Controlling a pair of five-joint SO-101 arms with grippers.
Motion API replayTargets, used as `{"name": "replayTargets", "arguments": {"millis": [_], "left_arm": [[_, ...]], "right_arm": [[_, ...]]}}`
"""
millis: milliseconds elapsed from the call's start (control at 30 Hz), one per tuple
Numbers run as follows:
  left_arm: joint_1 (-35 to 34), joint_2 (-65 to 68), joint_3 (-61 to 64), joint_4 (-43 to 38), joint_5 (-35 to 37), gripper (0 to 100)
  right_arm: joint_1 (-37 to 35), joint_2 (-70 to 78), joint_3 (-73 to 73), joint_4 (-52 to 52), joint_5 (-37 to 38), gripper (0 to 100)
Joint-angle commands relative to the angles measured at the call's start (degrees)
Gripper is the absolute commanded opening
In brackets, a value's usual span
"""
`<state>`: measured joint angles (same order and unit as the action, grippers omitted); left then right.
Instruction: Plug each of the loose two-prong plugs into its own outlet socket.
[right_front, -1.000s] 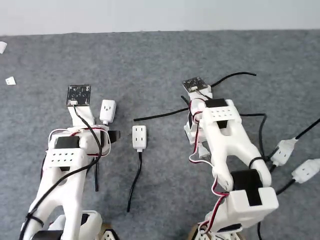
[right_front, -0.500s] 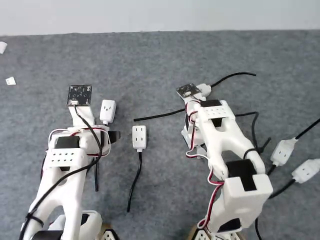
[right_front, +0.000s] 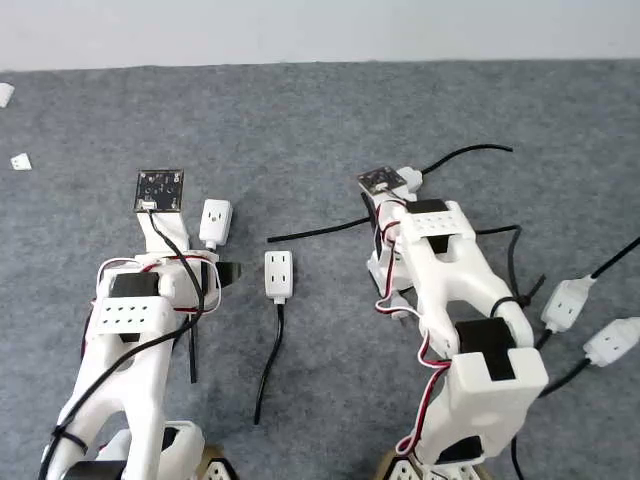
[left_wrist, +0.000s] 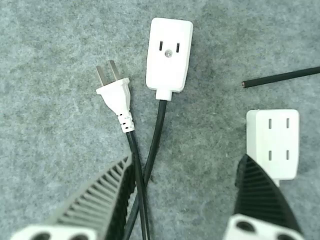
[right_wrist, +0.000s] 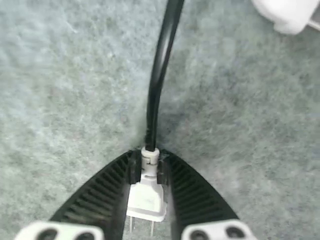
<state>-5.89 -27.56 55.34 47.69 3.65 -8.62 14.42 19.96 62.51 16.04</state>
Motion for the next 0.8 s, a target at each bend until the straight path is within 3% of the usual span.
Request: {"name": "replayTargets", "arguments": {"millis": [0, 400, 567, 767], "left_arm": [[0.2, 0.0, -1.6, -1.3, -0.9, 30], [1.1, -0.1, -0.1, -3.4, -0.9, 30], [1.1, -0.2, -0.1, -3.4, -0.9, 30], [1.1, -0.3, 0.0, -3.4, -0.9, 30]], "right_arm": [[1.3, -0.3, -2.1, -1.3, 0.6, 0.9], [-0.7, -0.1, -1.8, -4.0, 0.8, 1.4], [-0.7, -0.1, -1.7, -2.9, 5.2, 4.8], [-0.7, -0.1, -1.1, -2.9, 2.1, 0.6]]}}
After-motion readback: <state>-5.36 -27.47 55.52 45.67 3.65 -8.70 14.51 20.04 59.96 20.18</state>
